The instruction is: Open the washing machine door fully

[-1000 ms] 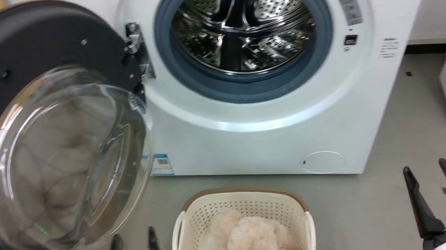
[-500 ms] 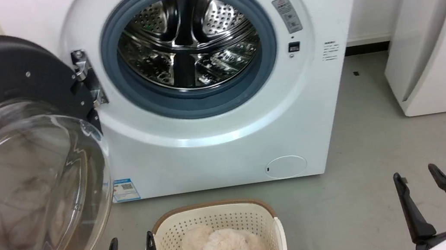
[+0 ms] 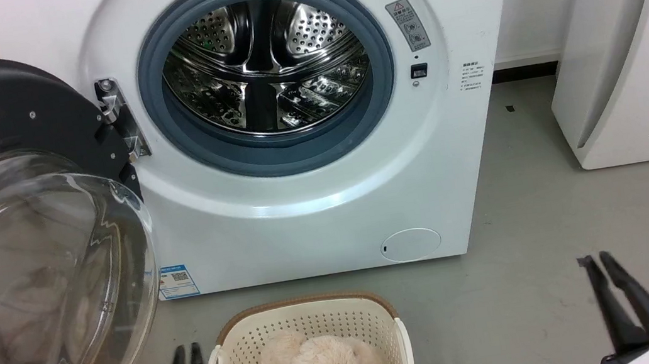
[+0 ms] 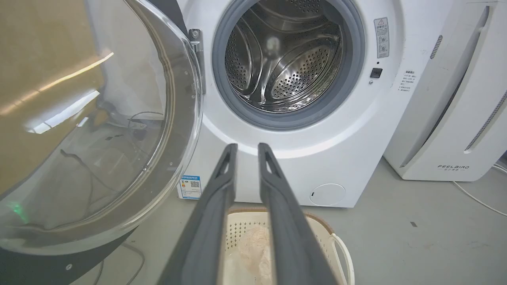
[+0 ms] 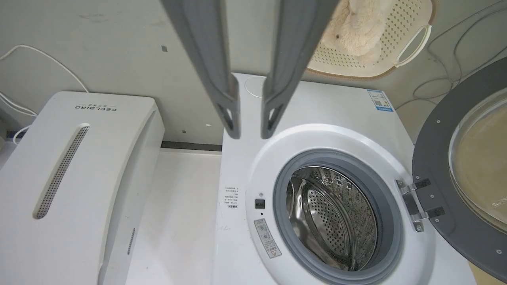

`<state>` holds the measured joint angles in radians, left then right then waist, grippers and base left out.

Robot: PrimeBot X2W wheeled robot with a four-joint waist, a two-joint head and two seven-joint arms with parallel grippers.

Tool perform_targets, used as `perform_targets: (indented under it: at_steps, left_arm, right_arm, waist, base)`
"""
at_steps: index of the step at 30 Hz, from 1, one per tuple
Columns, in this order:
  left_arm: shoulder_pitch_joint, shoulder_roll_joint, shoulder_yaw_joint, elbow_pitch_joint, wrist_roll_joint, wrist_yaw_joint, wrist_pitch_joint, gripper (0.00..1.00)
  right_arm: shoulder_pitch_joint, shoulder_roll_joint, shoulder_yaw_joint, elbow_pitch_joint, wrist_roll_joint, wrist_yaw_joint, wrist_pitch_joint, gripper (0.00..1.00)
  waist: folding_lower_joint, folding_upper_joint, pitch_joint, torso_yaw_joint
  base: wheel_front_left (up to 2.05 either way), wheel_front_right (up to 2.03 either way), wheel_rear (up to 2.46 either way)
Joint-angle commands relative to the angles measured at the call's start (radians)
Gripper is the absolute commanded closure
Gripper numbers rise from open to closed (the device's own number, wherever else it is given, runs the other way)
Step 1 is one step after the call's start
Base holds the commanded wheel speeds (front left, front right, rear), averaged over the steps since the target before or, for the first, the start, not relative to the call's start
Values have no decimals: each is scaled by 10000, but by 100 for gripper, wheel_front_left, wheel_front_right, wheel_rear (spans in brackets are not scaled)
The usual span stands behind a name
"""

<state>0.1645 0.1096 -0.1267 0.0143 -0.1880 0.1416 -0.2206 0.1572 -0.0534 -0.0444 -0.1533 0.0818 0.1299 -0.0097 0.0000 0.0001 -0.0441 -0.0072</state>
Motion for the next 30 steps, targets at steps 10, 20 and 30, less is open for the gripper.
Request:
perform_targets:
  at_steps: [10,20,30]
  left_arm:
    - [-144,-50,111,-12,165,-124,191,100]
    - [-262,-93,202,-23,299,-226,350,100]
    - [-394,-140,303,-34,450,-339,526,100]
  right_arm:
    - [-138,3,41,134,-72,1,7,100]
    - [-250,5,72,244,-130,1,14,100]
    - [-376,8,108,367,-196,2,22,100]
  waist:
    - [0,-1,38,6]
    - [0,-1,70,11]
    - [0,-1,105,17]
  base:
    - [0,0,0]
    - [0,0,0]
    - [0,0,0]
